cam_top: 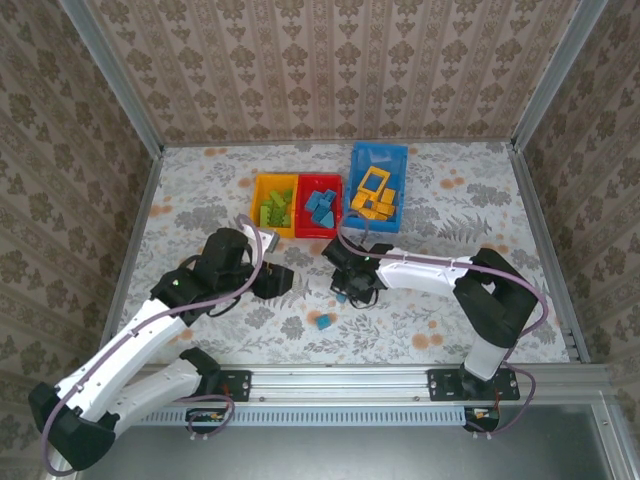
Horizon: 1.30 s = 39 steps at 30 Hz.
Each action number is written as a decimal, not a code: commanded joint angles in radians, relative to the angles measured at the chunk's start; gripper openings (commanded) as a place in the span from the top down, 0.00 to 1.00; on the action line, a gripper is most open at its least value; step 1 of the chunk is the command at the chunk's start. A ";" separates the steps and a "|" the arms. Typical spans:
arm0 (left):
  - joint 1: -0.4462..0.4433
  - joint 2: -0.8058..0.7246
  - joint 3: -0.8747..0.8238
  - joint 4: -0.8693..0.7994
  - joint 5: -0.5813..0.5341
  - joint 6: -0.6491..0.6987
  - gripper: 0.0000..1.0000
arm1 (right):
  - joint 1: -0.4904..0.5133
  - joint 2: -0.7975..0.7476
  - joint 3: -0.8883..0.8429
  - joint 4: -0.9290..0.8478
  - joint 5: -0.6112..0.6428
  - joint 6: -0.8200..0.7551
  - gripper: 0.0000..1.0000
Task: Sort the legos into containers by color
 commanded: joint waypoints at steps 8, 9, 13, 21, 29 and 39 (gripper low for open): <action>-0.002 0.126 0.167 0.013 -0.061 -0.043 0.41 | -0.099 0.099 0.296 0.141 0.047 -0.447 0.89; -0.003 0.142 0.171 0.022 -0.054 -0.044 0.41 | -0.115 0.130 0.343 0.141 0.032 -0.472 0.89; -0.003 0.182 0.185 0.033 -0.042 -0.049 0.41 | -0.170 0.278 0.531 0.100 -0.023 -0.524 0.89; -0.006 0.218 0.166 0.036 -0.031 -0.026 0.41 | -0.213 0.477 0.777 -0.014 -0.098 -0.580 0.72; -0.034 0.244 0.125 0.035 -0.011 0.049 0.39 | -0.212 0.429 0.744 -0.002 -0.110 -0.600 0.50; -0.154 0.338 0.050 -0.031 0.020 0.198 0.30 | -0.209 0.154 0.519 0.038 -0.081 -0.624 0.46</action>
